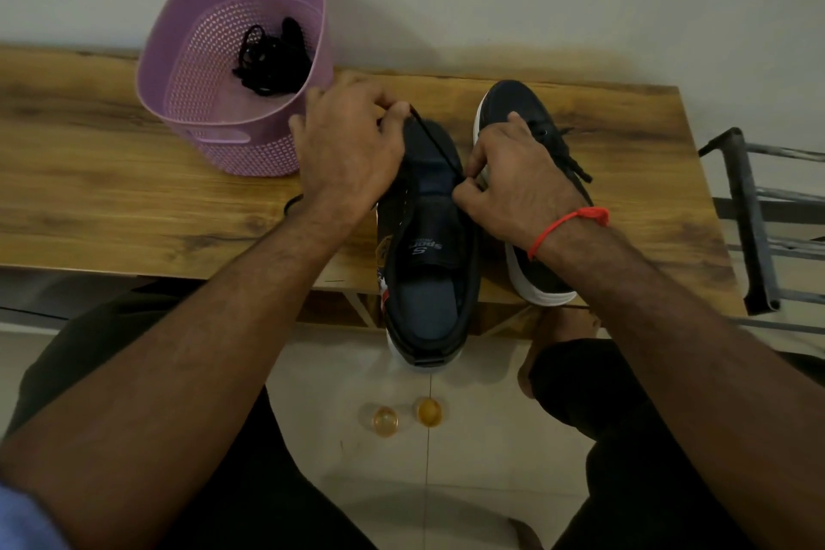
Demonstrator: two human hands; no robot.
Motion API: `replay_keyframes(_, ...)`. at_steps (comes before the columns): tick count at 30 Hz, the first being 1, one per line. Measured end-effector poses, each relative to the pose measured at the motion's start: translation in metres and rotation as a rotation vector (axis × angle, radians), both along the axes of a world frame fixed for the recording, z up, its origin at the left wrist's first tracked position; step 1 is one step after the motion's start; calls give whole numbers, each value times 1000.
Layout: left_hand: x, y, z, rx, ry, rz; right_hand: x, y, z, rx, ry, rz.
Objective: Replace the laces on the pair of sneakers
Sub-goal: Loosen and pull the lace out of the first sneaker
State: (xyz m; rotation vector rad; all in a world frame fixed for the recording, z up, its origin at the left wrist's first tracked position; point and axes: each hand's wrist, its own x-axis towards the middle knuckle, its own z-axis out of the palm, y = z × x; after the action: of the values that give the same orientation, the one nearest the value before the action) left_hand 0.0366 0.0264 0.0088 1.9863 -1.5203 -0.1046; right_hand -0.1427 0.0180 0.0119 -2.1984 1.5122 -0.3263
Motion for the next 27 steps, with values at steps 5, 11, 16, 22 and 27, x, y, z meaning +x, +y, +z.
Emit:
replay_keyframes(5,12,-3,5,-92,151,59,-2,0,1,12,-2,-3)
replay_keyframes(11,2,-3,-2,94,-19,-149,-1,1,2,5,8,1)
replay_keyframes(16,-23,6,-17,428,-196,-327,0,0,0,-1,15,6)
replay_keyframes(22,-8,3,-9,90,-82,-71,0,2,0,5,13,-14)
replay_keyframes(27,-5,6,-5,-41,-24,58,0,2,2,27,23,-5)
